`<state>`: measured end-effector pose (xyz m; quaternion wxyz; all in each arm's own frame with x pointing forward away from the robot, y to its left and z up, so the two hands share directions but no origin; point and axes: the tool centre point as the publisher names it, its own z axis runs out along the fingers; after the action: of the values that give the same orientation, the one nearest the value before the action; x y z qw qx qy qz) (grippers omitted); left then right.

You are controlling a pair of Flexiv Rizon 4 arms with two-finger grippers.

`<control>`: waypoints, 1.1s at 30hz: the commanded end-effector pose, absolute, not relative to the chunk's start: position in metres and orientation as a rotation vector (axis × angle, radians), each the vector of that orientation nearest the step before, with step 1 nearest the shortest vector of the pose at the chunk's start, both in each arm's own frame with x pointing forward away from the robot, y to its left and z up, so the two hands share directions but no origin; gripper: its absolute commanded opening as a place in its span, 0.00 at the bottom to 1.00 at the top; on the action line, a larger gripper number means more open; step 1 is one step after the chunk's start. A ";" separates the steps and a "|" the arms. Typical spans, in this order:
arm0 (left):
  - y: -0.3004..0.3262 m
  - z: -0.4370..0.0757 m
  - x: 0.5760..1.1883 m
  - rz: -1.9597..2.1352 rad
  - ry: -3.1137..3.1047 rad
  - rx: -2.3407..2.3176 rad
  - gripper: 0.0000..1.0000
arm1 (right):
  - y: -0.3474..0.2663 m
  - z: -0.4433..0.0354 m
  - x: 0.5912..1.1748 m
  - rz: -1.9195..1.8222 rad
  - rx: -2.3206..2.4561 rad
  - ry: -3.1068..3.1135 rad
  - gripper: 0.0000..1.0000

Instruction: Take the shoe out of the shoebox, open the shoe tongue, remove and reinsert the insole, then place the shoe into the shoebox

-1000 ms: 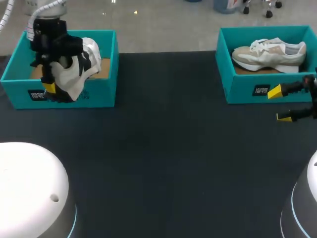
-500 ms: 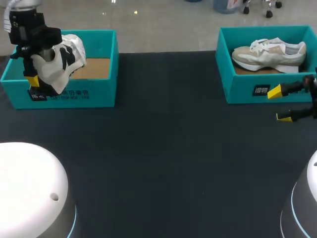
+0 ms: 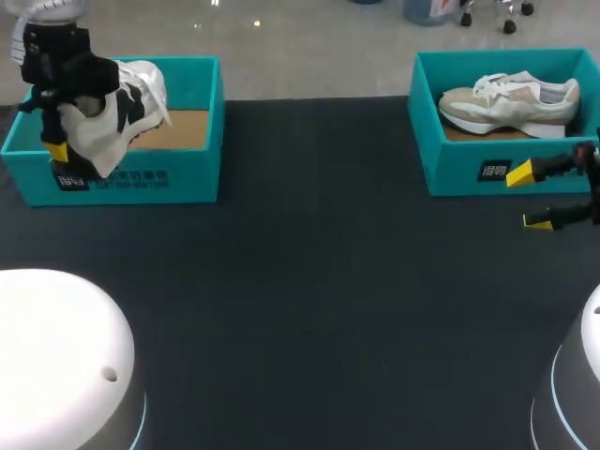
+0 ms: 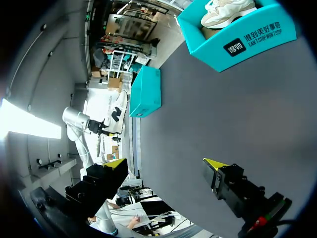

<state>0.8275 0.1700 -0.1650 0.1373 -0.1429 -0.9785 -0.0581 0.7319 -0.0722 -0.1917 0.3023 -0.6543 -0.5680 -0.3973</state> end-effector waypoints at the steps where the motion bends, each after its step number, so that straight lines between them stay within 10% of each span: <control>1: 0.179 -0.169 0.846 -0.230 -2.848 -0.386 0.00 | -0.072 -0.192 0.731 -1.052 -1.738 -1.507 1.00; 33: 0.316 -0.187 0.948 -0.236 -2.984 -0.073 0.00 | -0.072 -0.192 0.731 -1.052 -1.738 -1.507 1.00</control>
<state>0.9388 0.3138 -0.1846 0.0696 -0.0228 -0.9943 -0.0771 0.7319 -0.0722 -0.1917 0.3023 -0.6543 -0.5680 -0.3973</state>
